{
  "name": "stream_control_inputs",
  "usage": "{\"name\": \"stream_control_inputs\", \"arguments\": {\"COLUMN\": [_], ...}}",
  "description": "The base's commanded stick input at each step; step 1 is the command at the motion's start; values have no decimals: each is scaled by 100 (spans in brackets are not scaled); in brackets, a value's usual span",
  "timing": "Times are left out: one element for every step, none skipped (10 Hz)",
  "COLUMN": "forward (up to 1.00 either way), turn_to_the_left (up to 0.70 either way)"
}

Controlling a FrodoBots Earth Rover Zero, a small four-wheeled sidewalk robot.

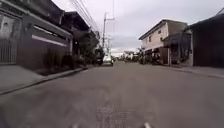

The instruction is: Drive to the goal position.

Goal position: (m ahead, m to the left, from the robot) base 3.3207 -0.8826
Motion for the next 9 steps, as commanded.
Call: {"name": "stream_control_inputs", "arguments": {"forward": [70, 70, 70, 70, 70, 70, 70, 70, 70], "turn_to_the_left": [0, 0, 0, 0, 0, 0, 0, 0, 0]}}
